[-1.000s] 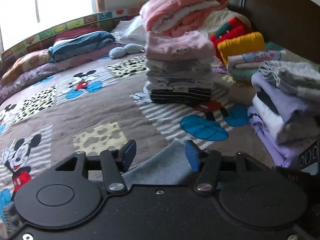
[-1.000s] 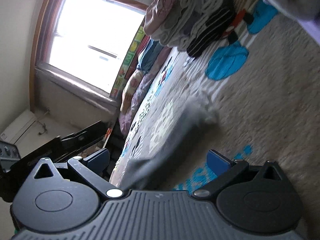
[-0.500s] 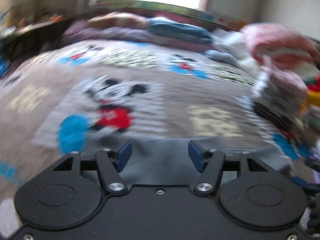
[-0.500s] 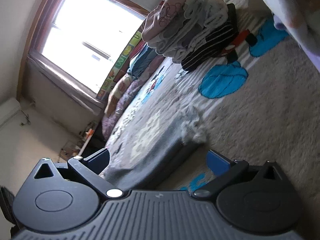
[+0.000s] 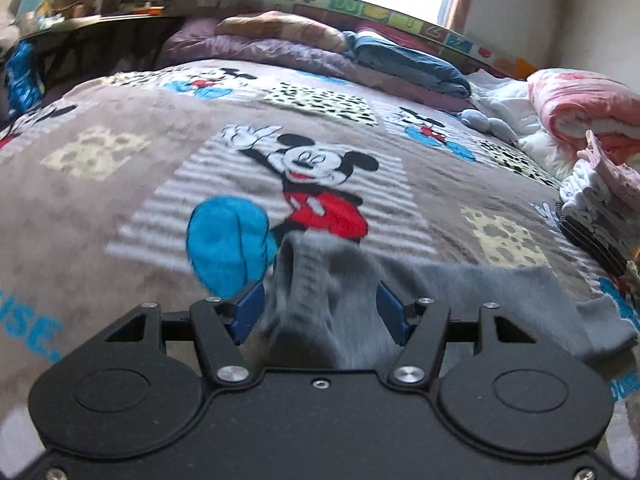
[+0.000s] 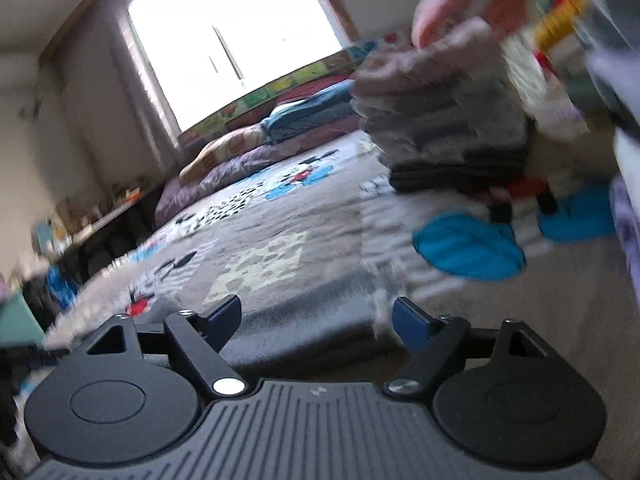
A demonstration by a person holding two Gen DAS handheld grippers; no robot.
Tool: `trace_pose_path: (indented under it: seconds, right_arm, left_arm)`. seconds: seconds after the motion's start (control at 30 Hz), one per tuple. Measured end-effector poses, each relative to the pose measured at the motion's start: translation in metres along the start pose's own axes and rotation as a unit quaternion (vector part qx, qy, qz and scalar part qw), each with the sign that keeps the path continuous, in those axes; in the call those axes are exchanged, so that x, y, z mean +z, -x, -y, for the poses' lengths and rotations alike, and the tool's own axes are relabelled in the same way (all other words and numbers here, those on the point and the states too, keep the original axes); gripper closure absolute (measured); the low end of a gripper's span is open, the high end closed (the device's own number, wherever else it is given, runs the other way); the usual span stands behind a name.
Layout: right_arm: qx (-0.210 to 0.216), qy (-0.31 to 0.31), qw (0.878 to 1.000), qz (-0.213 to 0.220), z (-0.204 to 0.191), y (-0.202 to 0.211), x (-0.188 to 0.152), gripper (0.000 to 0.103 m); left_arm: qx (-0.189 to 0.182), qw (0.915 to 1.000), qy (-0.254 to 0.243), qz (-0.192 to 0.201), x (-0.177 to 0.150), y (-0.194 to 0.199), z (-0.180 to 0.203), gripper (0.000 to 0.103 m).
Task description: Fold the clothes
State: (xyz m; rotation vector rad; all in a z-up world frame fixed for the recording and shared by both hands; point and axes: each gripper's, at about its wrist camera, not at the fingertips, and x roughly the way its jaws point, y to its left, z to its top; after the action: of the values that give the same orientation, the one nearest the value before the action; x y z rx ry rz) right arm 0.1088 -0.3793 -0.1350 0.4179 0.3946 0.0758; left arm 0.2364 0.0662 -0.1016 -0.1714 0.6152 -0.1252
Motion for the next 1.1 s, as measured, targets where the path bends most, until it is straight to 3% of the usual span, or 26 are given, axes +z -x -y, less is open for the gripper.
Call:
trace_pose_path:
  seconds: [0.1,0.2,0.37,0.5,0.63,0.8,0.83,1.1]
  right_arm:
    - [-0.009,0.058,0.998,-0.011,-0.01,-0.007,0.014,0.021]
    - [-0.019,0.096,0.995,-0.037,-0.011,-0.022,0.025,0.024]
    - [-0.018,0.136,0.985,-0.105,-0.006,-0.064,0.036,0.037]
    - [-0.011,0.164,0.976,-0.143,-0.008,-0.094,0.038,0.037]
    - [-0.02,0.172,0.969,-0.177,-0.004,-0.114,0.036,0.04]
    - [-0.015,0.177,0.971,-0.16,-0.007,-0.108,0.036,0.073]
    - [-0.012,0.177,0.972,-0.155,-0.008,-0.106,0.037,0.084]
    - [-0.009,0.188,0.979,-0.074,-0.026,-0.068,0.045,0.089]
  left_arm:
    - [-0.014,0.9995,-0.027,0.003,0.008,-0.01,0.0,0.042]
    - [-0.026,0.9993,-0.025,0.002,0.008,-0.018,-0.005,0.042]
    - [-0.035,0.9989,-0.028,-0.014,0.008,-0.031,-0.011,0.045]
    - [-0.041,0.9983,-0.033,-0.024,0.008,-0.039,-0.013,0.047]
    - [-0.035,0.9985,-0.032,-0.028,0.009,-0.043,-0.015,0.061]
    - [-0.033,0.9986,-0.035,-0.022,0.011,-0.04,-0.018,0.074]
    - [-0.031,0.9985,-0.04,-0.019,0.011,-0.039,-0.016,0.077]
    - [-0.015,0.9945,-0.101,0.022,0.007,-0.018,-0.002,0.078]
